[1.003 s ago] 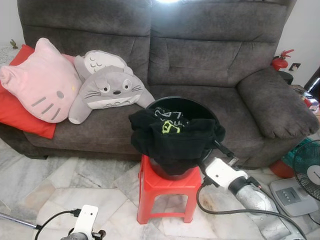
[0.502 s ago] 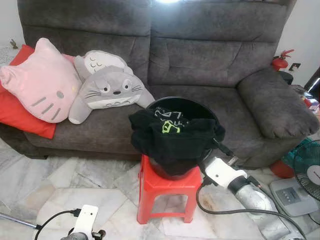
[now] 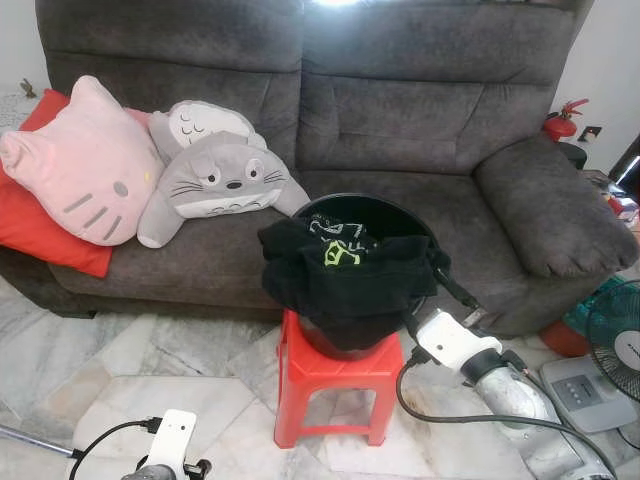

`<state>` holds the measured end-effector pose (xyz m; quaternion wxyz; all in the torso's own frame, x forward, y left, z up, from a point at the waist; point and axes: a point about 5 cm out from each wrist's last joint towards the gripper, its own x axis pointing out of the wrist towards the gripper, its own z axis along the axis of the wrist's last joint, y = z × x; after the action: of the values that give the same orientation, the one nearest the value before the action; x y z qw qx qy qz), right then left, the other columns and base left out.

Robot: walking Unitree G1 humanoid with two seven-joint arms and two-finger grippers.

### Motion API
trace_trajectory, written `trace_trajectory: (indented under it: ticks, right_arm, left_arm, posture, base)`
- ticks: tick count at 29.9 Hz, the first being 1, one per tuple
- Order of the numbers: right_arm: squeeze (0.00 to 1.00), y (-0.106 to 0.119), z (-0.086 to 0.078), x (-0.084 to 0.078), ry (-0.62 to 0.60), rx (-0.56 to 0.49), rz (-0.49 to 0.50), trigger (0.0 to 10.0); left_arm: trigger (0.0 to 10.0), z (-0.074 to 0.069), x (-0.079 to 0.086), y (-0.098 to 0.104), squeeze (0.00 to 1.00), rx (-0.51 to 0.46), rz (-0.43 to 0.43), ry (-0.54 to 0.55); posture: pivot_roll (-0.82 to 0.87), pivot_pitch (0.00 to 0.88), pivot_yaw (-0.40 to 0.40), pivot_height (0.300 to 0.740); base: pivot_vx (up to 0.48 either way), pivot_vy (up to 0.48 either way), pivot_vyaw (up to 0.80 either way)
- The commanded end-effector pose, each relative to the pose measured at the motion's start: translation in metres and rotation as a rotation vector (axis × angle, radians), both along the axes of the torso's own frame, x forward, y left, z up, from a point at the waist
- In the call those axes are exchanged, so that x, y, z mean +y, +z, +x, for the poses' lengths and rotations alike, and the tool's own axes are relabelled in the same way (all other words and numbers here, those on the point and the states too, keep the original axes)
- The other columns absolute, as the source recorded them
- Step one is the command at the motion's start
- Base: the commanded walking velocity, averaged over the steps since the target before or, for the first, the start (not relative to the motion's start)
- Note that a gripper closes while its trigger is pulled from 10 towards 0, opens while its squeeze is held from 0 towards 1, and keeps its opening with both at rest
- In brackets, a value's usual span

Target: Hang hanger

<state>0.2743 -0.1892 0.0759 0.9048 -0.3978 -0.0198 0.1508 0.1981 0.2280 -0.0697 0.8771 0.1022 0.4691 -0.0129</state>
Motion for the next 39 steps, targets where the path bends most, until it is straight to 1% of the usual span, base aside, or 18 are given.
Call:
trace_trajectory:
  ticks: [1, 6, 8, 11, 12, 17, 24, 26, 30, 31, 35, 39]
  right_arm:
    - [0.0, 0.011, 0.005, -0.004, -0.009, -0.052, -0.013, 10.0]
    - [0.0, 0.019, 0.007, -0.003, -0.009, -0.101, -0.036, 10.0]
    - [0.0, 0.025, 0.009, -0.002, 0.0, -0.146, -0.068, 10.0]
    - [0.0, 0.029, 0.01, -0.001, -0.002, -0.171, -0.075, 10.0]
    - [0.0, 0.032, 0.011, -0.002, -0.008, -0.198, -0.083, 10.0]
    - [0.0, 0.038, 0.013, -0.006, -0.042, -0.238, -0.091, 10.0]
    - [0.0, 0.027, 0.012, -0.008, -0.063, -0.194, -0.116, 10.0]
    - [0.0, 0.02, 0.012, -0.013, -0.112, -0.17, -0.146, 10.0]
    - [0.0, 0.015, 0.012, -0.017, -0.143, -0.156, -0.155, 10.0]
    - [0.0, 0.013, 0.012, -0.018, -0.154, -0.146, -0.145, 10.0]
    - [0.0, 0.013, 0.012, -0.017, -0.163, -0.158, -0.13, 10.0]
    - [0.0, 0.024, 0.015, -0.015, -0.169, -0.231, -0.109, 10.0]
  left_arm:
    - [10.0, -0.001, -0.002, -0.001, 0.0, -0.003, -0.004, 0.002]
    - [10.0, -0.001, -0.002, -0.001, 0.0, -0.004, -0.004, 0.002]
    - [10.0, -0.001, -0.002, -0.001, 0.0, -0.004, -0.005, 0.001]
    - [10.0, -0.001, -0.002, -0.001, 0.0, -0.005, -0.006, 0.002]
    - [10.0, -0.001, -0.002, -0.001, 0.0, -0.006, -0.007, 0.003]
    - [10.0, -0.001, -0.002, -0.001, 0.0, -0.006, -0.008, 0.003]
    - [10.0, -0.001, -0.003, -0.001, 0.0, -0.004, -0.009, 0.002]
    - [10.0, -0.001, -0.003, -0.001, 0.0, -0.004, -0.01, 0.002]
    - [10.0, -0.001, -0.003, -0.001, 0.0, -0.004, -0.011, 0.0]
    - [10.0, -0.001, -0.003, -0.001, 0.0, -0.004, -0.011, 0.0]
    - [10.0, -0.001, -0.003, -0.001, 0.0, -0.005, -0.012, -0.001]
    - [10.0, -0.001, -0.003, -0.001, 0.0, -0.005, -0.011, -0.002]
  posture:
    - [-0.2, 0.015, -0.058, 0.74]
    - [-0.2, 0.015, -0.058, 0.74]
    - [-0.2, 0.015, -0.058, 0.74]
    - [-0.2, 0.015, -0.058, 0.74]
    - [-0.2, 0.017, -0.056, 0.74]
    - [-0.2, 0.018, -0.055, 0.74]
    - [-0.2, 0.017, -0.056, 0.74]
    - [-0.2, 0.017, -0.056, 0.74]
    - [-0.2, 0.017, -0.056, 0.74]
    - [-0.2, 0.019, -0.054, 0.74]
    - [-0.2, 0.02, -0.054, 0.74]
    - [-0.2, 0.02, -0.053, 0.74]
  base:
    - [0.0, 0.0, 0.0]
    - [0.0, 0.0, 0.0]
    - [0.0, 0.0, 0.0]
    - [0.0, 0.0, 0.0]
    - [0.0, 0.0, 0.0]
    - [0.0, 0.0, 0.0]
    - [0.0, 0.0, 0.0]
    - [0.0, 0.0, 0.0]
    - [0.0, 0.0, 0.0]
    - [0.0, 0.0, 0.0]
    - [0.0, 0.0, 0.0]
    - [0.0, 0.0, 0.0]
